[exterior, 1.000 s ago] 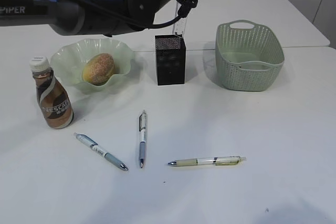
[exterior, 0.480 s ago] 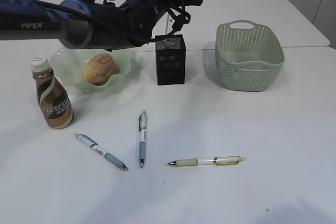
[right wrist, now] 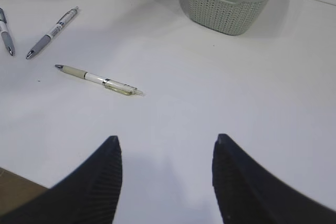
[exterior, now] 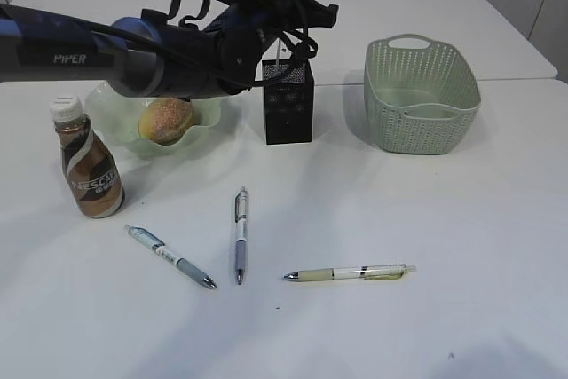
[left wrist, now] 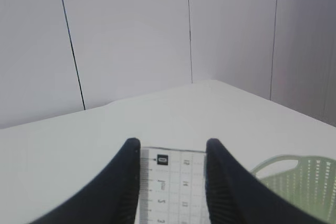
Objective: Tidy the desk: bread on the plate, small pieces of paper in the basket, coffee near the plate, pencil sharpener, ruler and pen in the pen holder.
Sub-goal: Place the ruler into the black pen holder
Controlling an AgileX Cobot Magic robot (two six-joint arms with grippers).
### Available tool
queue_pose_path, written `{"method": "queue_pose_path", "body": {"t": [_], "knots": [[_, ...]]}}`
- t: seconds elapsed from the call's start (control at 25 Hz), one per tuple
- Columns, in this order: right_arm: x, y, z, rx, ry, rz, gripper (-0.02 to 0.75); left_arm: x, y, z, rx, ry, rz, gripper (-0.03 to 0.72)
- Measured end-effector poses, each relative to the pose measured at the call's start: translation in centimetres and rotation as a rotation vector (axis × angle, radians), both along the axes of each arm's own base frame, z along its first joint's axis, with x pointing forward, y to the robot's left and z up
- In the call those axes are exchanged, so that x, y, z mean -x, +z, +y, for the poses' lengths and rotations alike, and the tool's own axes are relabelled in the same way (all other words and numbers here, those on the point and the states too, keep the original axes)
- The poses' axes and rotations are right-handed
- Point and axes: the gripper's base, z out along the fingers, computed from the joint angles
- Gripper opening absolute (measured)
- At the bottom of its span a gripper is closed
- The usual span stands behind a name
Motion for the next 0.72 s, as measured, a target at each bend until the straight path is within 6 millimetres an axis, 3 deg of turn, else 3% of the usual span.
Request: {"method": "queue_pose_path", "body": {"t": [0.24, 0.72], "knots": [[0.0, 0.0, 0.0, 0.000, 0.000, 0.000, 0.439, -0.2, -1.2, -0.1, -0.011, 0.001, 0.017, 0.253], [0.0, 0.0, 0.0, 0.000, 0.000, 0.000, 0.439, -0.1, -1.4, -0.2, -0.022, -0.011, 0.043, 0.258]]}}
